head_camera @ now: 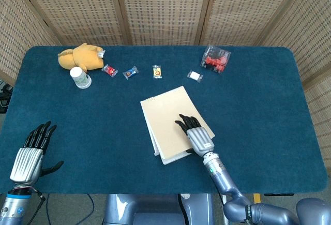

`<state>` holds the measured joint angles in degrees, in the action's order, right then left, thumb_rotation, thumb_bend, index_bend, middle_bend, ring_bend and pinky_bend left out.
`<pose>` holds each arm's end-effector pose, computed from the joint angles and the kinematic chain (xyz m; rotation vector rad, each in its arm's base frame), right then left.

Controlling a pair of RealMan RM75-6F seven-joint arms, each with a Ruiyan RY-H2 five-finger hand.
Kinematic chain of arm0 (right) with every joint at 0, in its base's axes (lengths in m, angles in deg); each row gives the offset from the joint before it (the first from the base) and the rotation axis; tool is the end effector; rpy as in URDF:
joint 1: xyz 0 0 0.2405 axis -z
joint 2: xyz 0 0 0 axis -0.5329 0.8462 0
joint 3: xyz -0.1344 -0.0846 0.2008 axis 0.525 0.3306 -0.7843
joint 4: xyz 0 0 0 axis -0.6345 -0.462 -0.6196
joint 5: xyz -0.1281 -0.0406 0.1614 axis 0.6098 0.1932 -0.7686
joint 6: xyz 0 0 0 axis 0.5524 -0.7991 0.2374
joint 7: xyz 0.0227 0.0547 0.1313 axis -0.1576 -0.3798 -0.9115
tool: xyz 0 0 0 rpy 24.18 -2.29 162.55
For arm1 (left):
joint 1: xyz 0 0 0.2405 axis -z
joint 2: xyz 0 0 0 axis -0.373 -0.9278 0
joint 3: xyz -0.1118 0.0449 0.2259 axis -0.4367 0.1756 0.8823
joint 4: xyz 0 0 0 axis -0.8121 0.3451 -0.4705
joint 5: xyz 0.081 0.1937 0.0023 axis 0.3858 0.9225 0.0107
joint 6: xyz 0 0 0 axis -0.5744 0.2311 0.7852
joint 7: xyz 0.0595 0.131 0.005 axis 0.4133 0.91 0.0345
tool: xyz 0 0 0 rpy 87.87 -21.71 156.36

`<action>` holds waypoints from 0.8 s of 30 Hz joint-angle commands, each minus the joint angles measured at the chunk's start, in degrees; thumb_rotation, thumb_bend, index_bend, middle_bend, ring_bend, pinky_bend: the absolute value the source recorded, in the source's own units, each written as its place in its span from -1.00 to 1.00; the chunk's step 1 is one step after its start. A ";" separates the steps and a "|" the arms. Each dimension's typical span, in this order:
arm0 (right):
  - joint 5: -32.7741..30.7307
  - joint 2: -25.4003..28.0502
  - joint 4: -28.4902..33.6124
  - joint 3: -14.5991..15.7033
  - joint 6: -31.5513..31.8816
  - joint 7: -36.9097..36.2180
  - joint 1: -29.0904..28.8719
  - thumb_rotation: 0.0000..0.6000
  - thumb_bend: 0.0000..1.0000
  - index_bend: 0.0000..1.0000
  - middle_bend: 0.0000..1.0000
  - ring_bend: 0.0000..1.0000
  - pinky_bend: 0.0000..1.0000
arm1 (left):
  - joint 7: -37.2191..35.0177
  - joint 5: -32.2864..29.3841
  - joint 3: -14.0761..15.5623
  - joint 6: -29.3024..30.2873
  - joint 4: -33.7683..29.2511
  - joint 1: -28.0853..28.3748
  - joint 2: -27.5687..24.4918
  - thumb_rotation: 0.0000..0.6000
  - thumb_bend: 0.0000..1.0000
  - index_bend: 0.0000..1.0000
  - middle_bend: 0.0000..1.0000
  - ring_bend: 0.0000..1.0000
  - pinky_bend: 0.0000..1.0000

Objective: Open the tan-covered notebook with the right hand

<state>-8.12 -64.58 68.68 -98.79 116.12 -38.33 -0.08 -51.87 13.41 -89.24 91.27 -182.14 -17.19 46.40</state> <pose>-0.1489 -0.2968 -0.0739 1.7625 -1.1759 1.1158 -0.2743 0.1676 0.1010 -1.4606 -0.8608 -1.0230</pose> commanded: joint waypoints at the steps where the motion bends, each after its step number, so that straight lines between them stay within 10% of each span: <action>1: -0.79 -0.44 -0.15 -0.86 -0.45 0.65 -0.88 1.00 0.07 -0.69 -1.00 -1.00 -1.00 | -0.06 -0.10 -0.03 -0.06 0.00 0.02 -0.03 1.00 -0.69 -1.00 -1.00 -1.00 -0.82; 6: -3.09 -0.78 -1.15 -1.40 -1.63 2.20 -1.73 1.00 0.10 -0.48 -0.86 -0.94 -0.71 | -0.44 -0.37 -0.11 -0.29 0.14 0.11 -0.09 1.00 -0.69 -1.00 -1.00 -1.00 -0.82; 14: -1.39 -3.15 -4.92 -0.86 1.57 0.88 -1.93 1.00 0.35 0.06 -0.13 -0.26 0.04 | -0.60 -0.21 0.07 -0.54 0.14 0.24 -0.03 1.00 -0.69 -1.00 -1.00 -1.00 -0.82; 24: 3.61 -3.08 -6.49 -0.33 7.04 -4.26 -1.36 1.00 0.51 0.31 0.09 -0.04 0.22 | -0.51 -0.11 0.07 -0.36 0.19 0.22 0.07 1.00 -0.69 -1.00 -1.00 -1.00 -0.82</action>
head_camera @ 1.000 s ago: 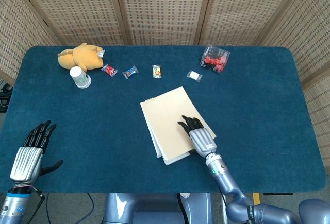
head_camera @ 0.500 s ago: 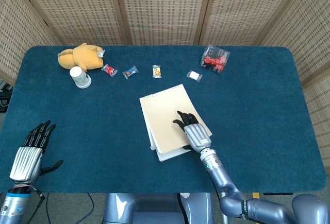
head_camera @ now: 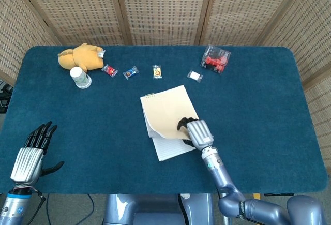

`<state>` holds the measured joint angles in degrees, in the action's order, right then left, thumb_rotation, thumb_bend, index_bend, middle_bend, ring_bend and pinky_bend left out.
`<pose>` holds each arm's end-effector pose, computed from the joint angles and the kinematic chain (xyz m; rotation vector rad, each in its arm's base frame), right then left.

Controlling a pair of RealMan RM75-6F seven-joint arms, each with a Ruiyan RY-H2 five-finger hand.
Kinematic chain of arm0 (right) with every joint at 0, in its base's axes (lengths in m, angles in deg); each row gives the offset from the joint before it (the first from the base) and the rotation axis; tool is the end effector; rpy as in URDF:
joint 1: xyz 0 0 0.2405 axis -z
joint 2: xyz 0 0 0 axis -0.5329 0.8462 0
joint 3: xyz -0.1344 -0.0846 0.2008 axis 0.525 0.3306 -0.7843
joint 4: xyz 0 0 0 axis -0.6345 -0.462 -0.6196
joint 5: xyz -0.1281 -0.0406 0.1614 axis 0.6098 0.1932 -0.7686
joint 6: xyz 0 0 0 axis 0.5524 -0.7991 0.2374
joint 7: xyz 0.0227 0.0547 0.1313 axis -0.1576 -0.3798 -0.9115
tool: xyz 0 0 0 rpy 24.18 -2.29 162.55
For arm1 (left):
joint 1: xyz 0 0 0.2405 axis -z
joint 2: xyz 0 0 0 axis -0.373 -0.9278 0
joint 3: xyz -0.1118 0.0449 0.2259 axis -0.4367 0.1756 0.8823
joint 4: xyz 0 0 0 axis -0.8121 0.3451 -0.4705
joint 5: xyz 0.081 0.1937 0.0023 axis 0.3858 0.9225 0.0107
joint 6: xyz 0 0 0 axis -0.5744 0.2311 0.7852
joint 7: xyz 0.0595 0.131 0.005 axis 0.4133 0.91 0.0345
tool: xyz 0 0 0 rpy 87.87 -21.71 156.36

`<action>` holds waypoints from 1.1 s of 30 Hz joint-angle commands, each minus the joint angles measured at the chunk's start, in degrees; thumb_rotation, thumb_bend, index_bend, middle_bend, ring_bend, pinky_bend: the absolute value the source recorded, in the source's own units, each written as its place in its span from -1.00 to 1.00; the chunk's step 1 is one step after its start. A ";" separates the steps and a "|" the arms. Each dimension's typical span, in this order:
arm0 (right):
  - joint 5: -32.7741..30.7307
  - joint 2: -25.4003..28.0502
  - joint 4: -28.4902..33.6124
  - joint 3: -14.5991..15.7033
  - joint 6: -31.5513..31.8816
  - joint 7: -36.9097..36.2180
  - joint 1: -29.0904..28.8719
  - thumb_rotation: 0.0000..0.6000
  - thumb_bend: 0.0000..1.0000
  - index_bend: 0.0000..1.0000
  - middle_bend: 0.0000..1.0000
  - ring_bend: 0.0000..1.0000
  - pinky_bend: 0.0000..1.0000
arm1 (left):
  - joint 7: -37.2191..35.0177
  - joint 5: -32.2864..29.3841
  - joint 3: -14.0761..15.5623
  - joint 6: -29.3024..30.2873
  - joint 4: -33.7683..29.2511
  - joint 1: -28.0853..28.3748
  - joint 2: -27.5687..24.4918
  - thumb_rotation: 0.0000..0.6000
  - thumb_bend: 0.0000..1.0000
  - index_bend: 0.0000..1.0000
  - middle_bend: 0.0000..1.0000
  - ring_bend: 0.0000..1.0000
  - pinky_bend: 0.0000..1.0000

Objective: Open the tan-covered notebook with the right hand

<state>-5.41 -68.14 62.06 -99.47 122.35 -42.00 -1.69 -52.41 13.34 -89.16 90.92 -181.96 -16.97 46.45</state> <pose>-0.1450 -0.3113 -0.0711 1.6709 -1.0885 1.2171 -0.2746 0.1684 0.0999 -1.4652 -0.8699 -1.0260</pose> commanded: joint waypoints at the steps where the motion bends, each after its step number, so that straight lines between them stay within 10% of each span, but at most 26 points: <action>1: 1.45 0.89 0.44 0.65 1.35 -0.80 0.46 1.00 0.51 0.33 0.10 -0.03 0.22 | 0.05 -0.09 0.00 -0.05 0.00 0.00 0.05 1.00 -0.69 -1.00 -1.00 -1.00 -0.82; 33: 16.09 19.06 12.75 16.53 14.13 -4.90 12.83 1.00 0.52 0.38 0.15 0.03 0.25 | 2.61 1.59 0.60 0.90 -0.26 -0.31 0.81 1.00 -0.69 -1.00 -1.00 -1.00 -0.82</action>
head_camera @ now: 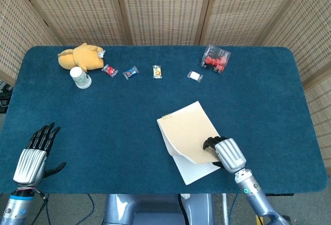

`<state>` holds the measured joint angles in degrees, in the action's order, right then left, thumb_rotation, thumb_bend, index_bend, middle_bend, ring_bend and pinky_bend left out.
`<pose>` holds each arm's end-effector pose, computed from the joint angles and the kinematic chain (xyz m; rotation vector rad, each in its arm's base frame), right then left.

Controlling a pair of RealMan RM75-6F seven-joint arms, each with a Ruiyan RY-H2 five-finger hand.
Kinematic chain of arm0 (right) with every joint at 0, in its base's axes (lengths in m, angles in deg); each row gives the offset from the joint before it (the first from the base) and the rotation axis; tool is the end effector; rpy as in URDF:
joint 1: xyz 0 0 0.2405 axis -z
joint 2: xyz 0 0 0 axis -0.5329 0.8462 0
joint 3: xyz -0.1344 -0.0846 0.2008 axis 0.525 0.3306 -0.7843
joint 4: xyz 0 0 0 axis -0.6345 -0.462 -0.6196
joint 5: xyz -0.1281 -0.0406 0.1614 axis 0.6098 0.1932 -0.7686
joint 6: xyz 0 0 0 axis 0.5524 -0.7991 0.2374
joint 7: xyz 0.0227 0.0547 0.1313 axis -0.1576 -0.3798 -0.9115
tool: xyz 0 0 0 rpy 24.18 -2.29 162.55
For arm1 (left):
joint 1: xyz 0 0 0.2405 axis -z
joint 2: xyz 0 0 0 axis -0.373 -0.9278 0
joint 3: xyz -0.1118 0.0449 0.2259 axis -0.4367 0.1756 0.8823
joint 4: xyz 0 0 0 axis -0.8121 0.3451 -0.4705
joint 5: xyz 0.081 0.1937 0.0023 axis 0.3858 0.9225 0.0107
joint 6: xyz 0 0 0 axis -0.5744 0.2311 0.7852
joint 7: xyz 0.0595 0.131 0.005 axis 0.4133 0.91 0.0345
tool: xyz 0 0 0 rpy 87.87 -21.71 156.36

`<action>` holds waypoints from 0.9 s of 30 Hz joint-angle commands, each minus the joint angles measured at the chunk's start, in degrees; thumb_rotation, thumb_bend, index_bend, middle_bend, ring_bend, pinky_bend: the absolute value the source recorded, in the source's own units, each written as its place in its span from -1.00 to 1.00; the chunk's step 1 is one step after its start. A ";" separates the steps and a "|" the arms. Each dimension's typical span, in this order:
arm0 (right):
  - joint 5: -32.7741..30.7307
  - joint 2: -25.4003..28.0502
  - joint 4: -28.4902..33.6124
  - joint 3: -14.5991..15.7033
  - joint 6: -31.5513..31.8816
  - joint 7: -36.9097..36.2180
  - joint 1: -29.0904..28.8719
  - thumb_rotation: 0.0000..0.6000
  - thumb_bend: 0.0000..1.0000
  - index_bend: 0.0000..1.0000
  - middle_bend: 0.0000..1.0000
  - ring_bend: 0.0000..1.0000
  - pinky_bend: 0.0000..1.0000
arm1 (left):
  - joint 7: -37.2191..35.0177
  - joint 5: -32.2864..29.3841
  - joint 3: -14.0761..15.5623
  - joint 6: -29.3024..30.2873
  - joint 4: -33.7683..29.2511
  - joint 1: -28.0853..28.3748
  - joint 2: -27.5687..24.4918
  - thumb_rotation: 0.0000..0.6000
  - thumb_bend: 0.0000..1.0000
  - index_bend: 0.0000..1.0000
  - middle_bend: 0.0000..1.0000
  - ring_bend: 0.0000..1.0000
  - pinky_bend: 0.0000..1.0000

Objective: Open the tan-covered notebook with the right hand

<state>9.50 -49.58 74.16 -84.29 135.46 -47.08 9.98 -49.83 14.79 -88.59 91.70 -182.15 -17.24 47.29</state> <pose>-0.2168 -0.2281 0.0043 1.7827 -0.9634 1.1968 -0.2692 0.1643 0.0953 -1.4853 -0.8352 -1.0220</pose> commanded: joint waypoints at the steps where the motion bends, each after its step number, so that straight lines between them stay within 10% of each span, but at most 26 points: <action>1: 1.62 0.63 0.68 1.86 1.40 0.09 1.62 1.00 0.52 0.38 0.15 0.03 0.25 | 0.03 0.26 0.06 0.24 -0.13 -0.07 -0.07 1.00 -0.69 -1.00 -1.00 -1.00 -0.82; 27: 7.87 5.50 -0.52 8.51 8.88 -1.00 10.81 1.00 0.52 0.39 0.16 0.05 0.26 | 0.36 1.77 0.47 1.37 -0.71 -0.52 -0.35 1.00 -0.69 -1.00 -1.00 -1.00 -0.82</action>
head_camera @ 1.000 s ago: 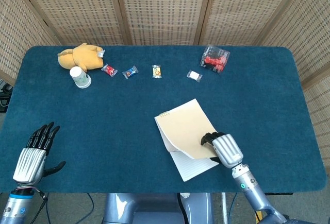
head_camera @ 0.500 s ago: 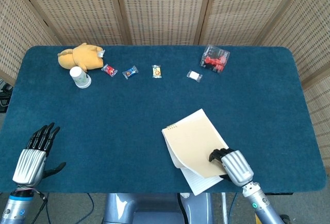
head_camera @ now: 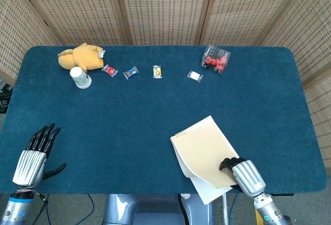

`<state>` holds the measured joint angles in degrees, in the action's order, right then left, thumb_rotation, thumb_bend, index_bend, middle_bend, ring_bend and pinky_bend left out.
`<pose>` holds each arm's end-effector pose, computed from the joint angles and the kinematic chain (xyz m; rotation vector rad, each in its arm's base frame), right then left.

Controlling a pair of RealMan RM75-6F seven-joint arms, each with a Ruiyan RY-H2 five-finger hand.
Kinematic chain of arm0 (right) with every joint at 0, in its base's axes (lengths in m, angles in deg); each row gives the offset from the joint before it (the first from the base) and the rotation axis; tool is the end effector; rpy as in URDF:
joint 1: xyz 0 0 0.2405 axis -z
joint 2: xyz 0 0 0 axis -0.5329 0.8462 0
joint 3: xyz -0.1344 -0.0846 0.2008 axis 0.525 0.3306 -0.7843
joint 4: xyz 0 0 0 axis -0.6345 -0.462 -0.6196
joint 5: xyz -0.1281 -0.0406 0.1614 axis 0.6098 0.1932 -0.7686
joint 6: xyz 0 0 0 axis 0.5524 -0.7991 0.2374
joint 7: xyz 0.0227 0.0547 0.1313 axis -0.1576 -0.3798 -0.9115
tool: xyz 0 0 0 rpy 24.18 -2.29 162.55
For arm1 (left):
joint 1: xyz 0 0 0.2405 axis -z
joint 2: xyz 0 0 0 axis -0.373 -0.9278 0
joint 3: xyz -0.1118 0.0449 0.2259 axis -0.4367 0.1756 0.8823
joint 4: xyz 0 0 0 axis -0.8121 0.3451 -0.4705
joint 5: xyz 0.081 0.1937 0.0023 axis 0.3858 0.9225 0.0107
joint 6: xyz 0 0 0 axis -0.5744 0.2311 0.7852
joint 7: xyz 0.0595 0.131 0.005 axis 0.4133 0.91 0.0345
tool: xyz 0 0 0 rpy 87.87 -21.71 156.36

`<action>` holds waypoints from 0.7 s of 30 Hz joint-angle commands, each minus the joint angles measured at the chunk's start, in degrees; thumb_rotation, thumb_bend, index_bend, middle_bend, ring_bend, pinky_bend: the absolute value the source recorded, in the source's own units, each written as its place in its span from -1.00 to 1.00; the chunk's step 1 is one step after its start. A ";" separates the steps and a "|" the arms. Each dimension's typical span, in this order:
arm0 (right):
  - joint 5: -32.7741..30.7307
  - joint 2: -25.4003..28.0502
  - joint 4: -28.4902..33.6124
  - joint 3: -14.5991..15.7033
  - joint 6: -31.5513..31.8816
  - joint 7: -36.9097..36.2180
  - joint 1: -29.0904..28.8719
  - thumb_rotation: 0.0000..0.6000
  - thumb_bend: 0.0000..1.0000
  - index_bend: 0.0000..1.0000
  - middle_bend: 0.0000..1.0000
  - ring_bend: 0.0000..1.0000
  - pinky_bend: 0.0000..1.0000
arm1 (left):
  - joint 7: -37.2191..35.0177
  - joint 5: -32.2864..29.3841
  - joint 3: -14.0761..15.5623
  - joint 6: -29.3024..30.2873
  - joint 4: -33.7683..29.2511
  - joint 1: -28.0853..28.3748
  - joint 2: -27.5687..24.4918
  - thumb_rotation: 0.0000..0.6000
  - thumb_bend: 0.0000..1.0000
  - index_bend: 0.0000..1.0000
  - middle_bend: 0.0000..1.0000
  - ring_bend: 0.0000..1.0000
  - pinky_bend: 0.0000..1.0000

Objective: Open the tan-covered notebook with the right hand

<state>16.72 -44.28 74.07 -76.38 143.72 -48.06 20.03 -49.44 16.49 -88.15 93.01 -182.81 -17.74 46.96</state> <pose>-0.2602 -0.1570 0.0316 1.7813 -0.9723 1.1174 -0.2646 0.1595 0.0978 -1.4894 -0.8156 -1.0434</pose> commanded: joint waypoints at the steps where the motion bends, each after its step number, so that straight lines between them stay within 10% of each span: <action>1: 0.92 0.25 -0.62 0.85 0.86 -0.09 1.11 1.00 0.52 0.39 0.16 0.05 0.26 | -0.07 0.14 0.06 0.13 -0.11 -0.06 -0.05 1.00 -0.69 -1.00 -1.00 -1.00 -0.82; 21: 5.88 2.26 1.05 -2.35 1.16 0.49 -0.67 1.00 0.52 0.40 0.17 0.06 0.27 | -0.29 0.42 -0.05 0.42 -0.02 -0.21 -0.05 1.00 -0.69 -1.00 -1.00 -1.00 -0.82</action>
<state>22.20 -42.42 74.47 -77.83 145.50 -47.92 20.31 -49.73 16.91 -88.19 93.43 -182.83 -17.94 46.91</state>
